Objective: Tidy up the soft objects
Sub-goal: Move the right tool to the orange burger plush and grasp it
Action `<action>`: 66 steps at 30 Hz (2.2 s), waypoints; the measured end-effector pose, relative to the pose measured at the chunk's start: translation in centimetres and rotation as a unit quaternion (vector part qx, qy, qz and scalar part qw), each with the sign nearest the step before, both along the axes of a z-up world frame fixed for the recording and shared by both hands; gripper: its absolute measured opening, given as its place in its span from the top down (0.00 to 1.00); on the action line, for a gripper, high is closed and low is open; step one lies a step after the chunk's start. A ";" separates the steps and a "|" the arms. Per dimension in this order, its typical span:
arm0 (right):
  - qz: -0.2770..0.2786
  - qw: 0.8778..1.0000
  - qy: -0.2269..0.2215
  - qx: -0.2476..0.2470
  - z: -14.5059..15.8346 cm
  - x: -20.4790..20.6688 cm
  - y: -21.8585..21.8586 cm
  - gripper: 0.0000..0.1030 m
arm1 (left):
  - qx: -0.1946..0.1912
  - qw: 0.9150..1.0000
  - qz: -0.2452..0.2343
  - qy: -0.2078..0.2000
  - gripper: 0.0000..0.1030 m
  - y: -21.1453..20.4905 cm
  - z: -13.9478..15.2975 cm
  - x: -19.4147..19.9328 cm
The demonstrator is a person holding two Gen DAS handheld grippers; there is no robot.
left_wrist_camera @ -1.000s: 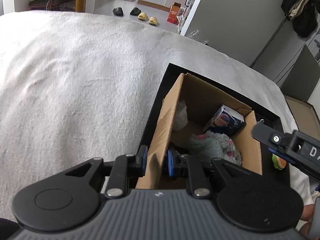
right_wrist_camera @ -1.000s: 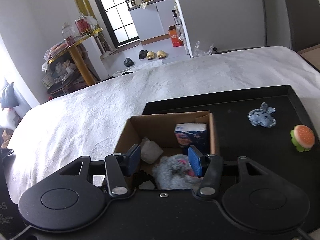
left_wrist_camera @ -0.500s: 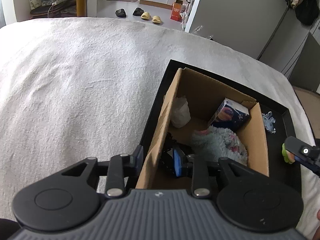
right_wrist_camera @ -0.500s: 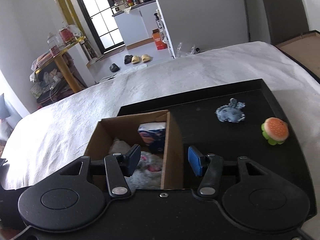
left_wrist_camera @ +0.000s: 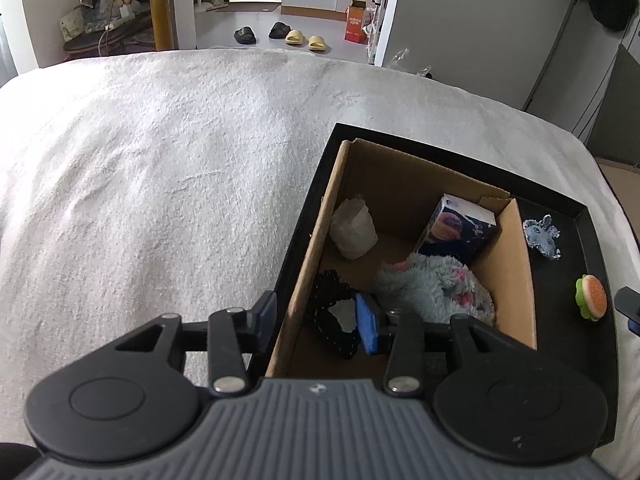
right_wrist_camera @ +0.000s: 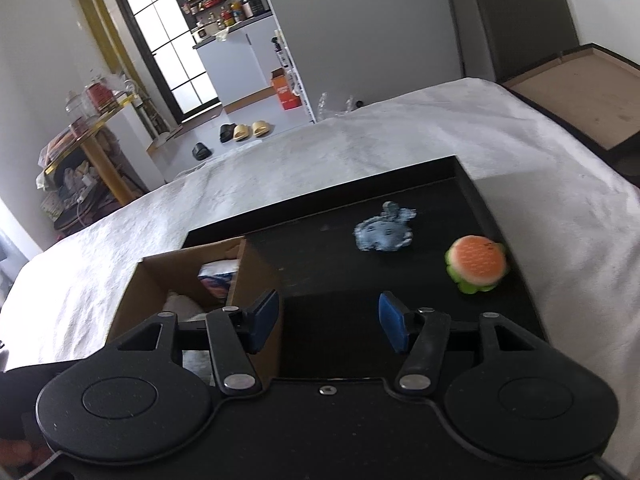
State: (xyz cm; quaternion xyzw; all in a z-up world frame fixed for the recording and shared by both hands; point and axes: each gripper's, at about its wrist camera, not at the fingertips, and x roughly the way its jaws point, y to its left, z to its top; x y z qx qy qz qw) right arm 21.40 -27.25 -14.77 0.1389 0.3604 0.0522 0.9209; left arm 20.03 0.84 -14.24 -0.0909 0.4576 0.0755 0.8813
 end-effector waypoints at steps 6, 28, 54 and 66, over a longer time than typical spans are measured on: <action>-0.009 1.000 0.002 0.003 -0.8 0.4 -2.3 0.41 | 0.037 0.999 -0.012 0.014 0.58 -1.1 -0.1 0.7; -0.060 0.997 0.031 -0.023 -6.8 6.0 -7.9 0.40 | 0.121 0.989 -0.038 0.076 0.51 -4.0 -1.6 4.4; -0.019 0.987 0.056 -0.150 -10.0 8.2 -6.3 0.62 | 0.138 0.984 -0.017 0.112 0.51 -4.7 -1.6 5.9; -0.033 0.995 0.050 -0.078 -8.2 6.4 -8.3 1.00 | 0.122 0.987 -0.016 0.104 0.51 -4.3 -1.1 5.2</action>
